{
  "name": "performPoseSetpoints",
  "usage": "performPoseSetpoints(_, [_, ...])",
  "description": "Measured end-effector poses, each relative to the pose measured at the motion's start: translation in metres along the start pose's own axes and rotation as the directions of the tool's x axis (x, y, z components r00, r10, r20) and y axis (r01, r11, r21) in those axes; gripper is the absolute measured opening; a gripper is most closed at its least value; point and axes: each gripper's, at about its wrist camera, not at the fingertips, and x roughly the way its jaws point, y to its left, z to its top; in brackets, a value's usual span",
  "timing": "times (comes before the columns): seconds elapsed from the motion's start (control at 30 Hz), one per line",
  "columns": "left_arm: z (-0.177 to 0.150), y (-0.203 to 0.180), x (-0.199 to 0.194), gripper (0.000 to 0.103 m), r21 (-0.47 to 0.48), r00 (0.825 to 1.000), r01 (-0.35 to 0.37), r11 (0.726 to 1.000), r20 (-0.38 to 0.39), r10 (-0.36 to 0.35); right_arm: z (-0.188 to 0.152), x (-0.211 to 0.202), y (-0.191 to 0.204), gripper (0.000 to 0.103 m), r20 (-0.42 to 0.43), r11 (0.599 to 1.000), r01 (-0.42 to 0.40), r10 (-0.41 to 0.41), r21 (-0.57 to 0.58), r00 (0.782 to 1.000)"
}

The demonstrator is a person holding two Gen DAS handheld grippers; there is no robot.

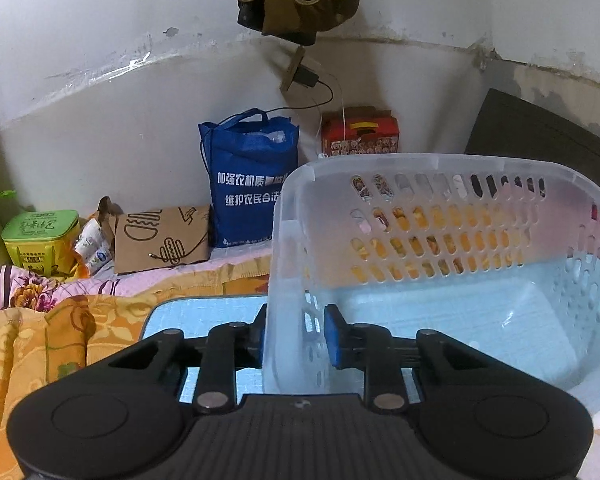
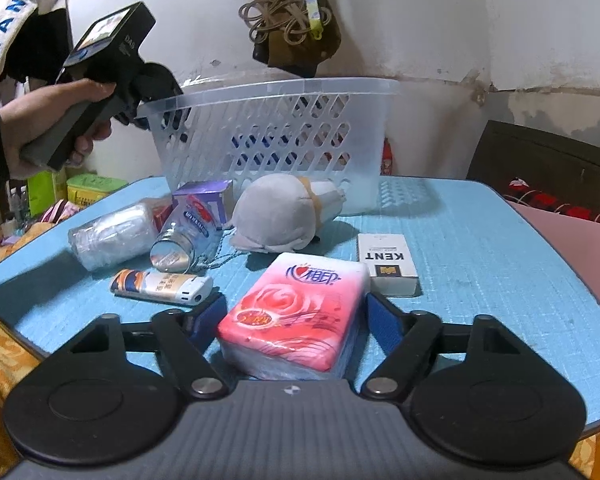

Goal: Organize objects
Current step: 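Grasp the basket rim with the left gripper while the right gripper grasps the pink tissue pack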

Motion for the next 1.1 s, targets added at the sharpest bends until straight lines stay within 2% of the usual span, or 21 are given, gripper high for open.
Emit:
performPoseSetpoints(0.17, [0.001,-0.001,0.001,0.030,0.011,1.000,-0.006,1.000,-0.005,0.006,0.001,0.000,-0.003,0.081,0.001,1.000,-0.012,0.012,0.015,1.000])
performPoseSetpoints(0.23, [0.000,-0.001,0.000,0.030,0.011,1.000,-0.007,1.000,-0.004,0.007,0.002,-0.002,-0.004,0.089,0.003,1.000,-0.018,0.018,0.021,1.000])
performPoseSetpoints(0.43, [-0.001,0.002,0.000,0.031,-0.005,1.000,0.014,1.000,0.010,-0.014,0.010,-0.016,-0.005,0.102,0.057,1.000,-0.020,0.019,0.022,0.998])
performPoseSetpoints(0.57, [-0.002,0.003,0.001,0.031,-0.022,1.000,0.024,0.999,0.021,-0.023,0.023,-0.022,-0.008,0.103,0.082,1.000,-0.002,0.000,0.024,0.997])
performPoseSetpoints(0.8, [-0.005,0.004,0.002,0.032,-0.027,0.999,0.029,0.999,0.025,-0.028,0.023,-0.015,-0.002,0.103,0.024,1.000,0.012,-0.013,0.012,1.000])
performPoseSetpoints(0.87, [-0.005,0.004,0.002,0.032,-0.025,0.999,0.024,0.999,0.026,-0.023,0.020,-0.006,0.002,0.101,-0.015,1.000,0.023,-0.023,0.014,1.000])
performPoseSetpoints(0.93, [-0.005,0.004,0.001,0.032,-0.023,0.999,0.027,0.999,0.027,-0.026,0.015,0.000,0.005,0.087,-0.047,0.999,0.028,-0.028,0.015,0.999])
performPoseSetpoints(1.1, [-0.007,0.004,0.000,0.032,-0.014,0.999,0.027,1.000,0.034,-0.027,0.009,0.003,0.008,0.068,-0.085,0.998,0.064,-0.064,-0.009,0.994])
